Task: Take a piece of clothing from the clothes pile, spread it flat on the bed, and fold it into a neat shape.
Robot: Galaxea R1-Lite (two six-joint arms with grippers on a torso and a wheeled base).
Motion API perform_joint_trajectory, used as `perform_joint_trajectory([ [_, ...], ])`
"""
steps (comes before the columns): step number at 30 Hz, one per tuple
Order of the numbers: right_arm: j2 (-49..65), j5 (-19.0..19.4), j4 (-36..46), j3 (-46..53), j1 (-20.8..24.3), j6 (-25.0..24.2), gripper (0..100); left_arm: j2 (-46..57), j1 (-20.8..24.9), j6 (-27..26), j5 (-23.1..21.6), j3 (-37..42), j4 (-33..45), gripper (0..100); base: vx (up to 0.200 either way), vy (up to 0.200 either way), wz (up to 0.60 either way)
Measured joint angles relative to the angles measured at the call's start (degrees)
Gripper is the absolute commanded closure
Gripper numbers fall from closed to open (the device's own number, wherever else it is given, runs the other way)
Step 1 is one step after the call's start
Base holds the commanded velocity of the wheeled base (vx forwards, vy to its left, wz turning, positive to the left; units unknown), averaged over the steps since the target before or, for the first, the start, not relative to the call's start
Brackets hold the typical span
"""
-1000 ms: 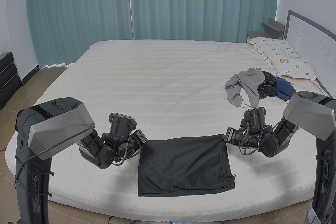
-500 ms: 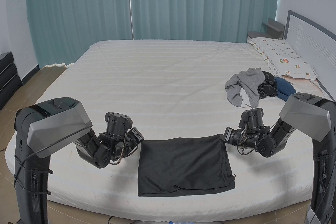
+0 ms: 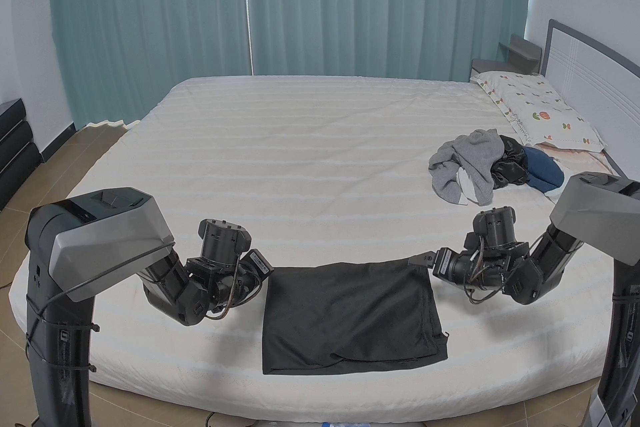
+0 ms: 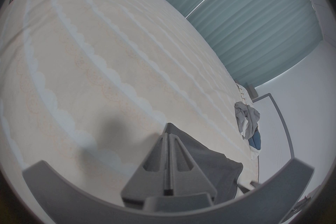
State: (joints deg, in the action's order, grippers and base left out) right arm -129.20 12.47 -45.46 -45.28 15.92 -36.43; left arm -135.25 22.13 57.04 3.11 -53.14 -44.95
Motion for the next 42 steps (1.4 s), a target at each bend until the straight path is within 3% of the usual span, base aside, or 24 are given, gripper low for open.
perform_joint_trajectory([
  [4,3.6,3.6,-2.7,8.4,0.3,0.0,0,0.6,-0.2,0.2,-0.3,2.0,-1.6,100,0.000,0.000,0.00],
  [7,5.9,5.7,-9.4,15.1,1.0,0.2,0,1.0,-0.5,0.4,-0.5,3.4,-2.6,100,0.000,0.000,0.00],
  [13,7.8,7.4,-20.4,23.8,5.1,0.4,0,1.4,-0.9,0.5,-0.7,5.2,-3.4,100,0.000,0.000,0.00],
  [18,6.9,7.6,-21.2,26.2,7.6,0.6,0,1.5,-1.0,0.4,-0.8,5.8,-3.7,100,0.000,0.000,0.00],
  [28,4.0,7.6,-21.4,26.6,7.6,3.6,0,1.6,-1.0,0.4,-0.8,5.9,-3.7,100,0.000,0.000,0.00],
  [29,3.8,7.6,-21.4,26.6,7.6,3.7,100,1.6,-1.0,0.4,-0.8,5.9,-3.7,100,0.000,0.000,0.00],
  [42,3.6,6.2,-22.1,29.7,6.2,10.8,100,1.6,-1.0,0.4,-0.8,5.9,-3.8,100,0.000,0.000,0.00],
])
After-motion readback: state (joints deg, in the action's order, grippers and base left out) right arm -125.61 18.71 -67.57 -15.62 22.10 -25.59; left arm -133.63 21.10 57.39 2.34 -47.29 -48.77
